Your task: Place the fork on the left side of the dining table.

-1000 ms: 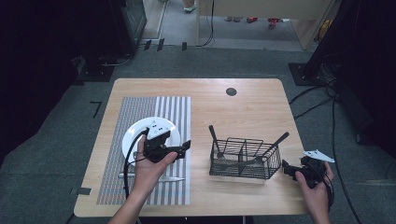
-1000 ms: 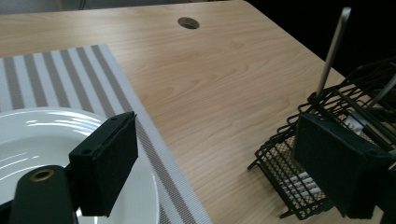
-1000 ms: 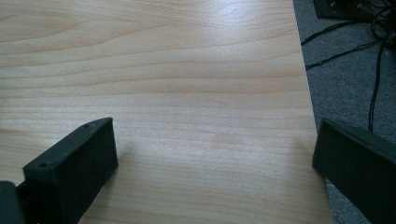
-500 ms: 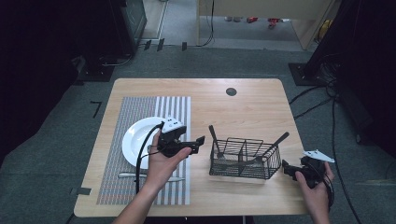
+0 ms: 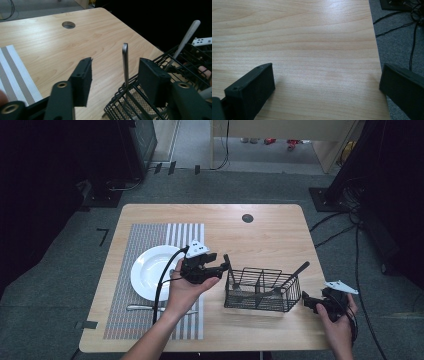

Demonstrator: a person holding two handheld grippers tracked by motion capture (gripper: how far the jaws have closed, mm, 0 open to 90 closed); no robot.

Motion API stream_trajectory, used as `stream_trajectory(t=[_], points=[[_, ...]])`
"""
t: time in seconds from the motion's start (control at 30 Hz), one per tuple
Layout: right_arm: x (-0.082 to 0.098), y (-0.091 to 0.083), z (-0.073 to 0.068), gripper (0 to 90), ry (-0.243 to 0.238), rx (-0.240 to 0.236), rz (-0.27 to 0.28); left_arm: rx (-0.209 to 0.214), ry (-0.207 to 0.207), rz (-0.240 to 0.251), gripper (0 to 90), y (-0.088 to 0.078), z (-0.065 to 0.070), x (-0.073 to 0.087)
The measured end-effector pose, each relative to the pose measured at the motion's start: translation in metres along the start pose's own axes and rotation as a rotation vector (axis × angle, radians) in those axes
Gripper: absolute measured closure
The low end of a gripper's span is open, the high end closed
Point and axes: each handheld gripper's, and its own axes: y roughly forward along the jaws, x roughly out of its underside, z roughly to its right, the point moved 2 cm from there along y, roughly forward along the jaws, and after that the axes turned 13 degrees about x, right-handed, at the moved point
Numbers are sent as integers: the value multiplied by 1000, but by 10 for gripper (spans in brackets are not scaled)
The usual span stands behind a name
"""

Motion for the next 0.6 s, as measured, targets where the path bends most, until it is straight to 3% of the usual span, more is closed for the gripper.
stream_trajectory(t=[0.1, 0.33, 0.6], points=[[0, 0, 0, 0, 1, 0, 1, 17, -14, 4, 572, 1, -2, -2], [0, 0, 0, 0, 0, -1, 2, 61, 2, -15, 783, 5, 1, -7], [0, 0, 0, 0, 0, -1, 2, 154, -18, -13, 876, 8, -2, -9]])
